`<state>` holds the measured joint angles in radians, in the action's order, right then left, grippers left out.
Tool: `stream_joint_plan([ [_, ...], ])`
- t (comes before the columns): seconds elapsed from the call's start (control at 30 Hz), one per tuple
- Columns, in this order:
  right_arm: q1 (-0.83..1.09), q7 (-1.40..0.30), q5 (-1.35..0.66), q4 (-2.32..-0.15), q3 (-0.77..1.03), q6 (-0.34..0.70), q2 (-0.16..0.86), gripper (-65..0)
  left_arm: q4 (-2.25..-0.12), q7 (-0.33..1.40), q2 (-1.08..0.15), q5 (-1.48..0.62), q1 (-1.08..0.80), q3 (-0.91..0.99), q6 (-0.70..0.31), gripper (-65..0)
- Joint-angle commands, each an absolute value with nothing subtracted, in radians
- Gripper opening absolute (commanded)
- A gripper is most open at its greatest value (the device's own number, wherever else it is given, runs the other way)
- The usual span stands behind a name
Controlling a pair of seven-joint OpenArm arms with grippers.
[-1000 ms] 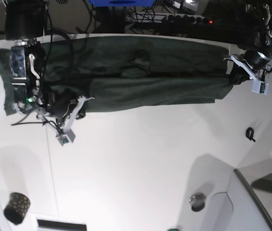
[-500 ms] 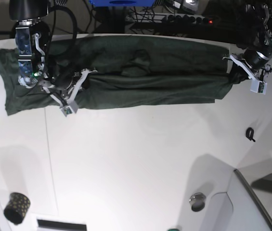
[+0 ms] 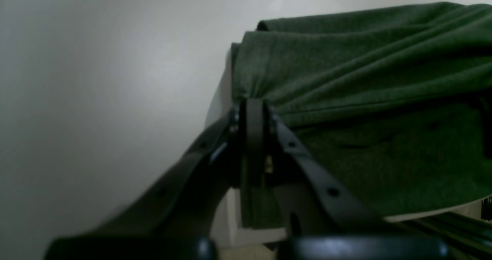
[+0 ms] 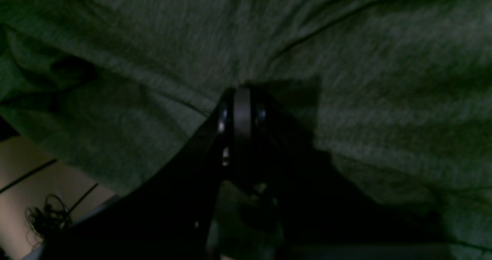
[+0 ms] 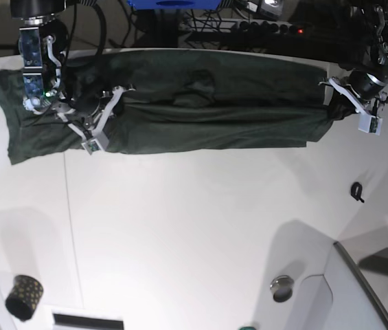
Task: Layout the t-shirt on the table in an organized manner, then fold the t-shirt properly
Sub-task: 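Reach the right gripper onto the folded shirt and grasp its end, then pull the folded shirt end with the right gripper to straighten it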
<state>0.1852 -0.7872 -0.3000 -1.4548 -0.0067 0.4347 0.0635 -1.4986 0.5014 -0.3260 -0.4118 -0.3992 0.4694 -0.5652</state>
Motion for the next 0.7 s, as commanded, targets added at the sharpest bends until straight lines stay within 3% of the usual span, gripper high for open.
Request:
stream_joint_plan([
  [0.0,0.183,-0.768,-0.314,-1.514,-0.005,0.440,0.067,-64.2,-1.515,0.481,-0.343,-0.420,-0.398,0.473,-0.567,-65.0],
  [0.23,0.140,-0.881,-0.314,-1.724,-0.004,0.389,0.042,-64.2,-1.512,0.481,-0.343,-0.420,-0.398,0.472,-0.567,-65.0],
  [0.47,-0.065,-0.875,-0.315,-1.426,-0.005,0.378,0.008,-64.2,-1.512,0.481,-0.344,-0.420,-0.398,0.472,-0.567,-65.0],
  [0.67,-0.053,-0.808,-0.315,-1.316,-0.105,0.374,0.013,-64.2,-1.512,0.481,-0.344,-0.420,-0.398,0.472,-0.567,-65.0],
])
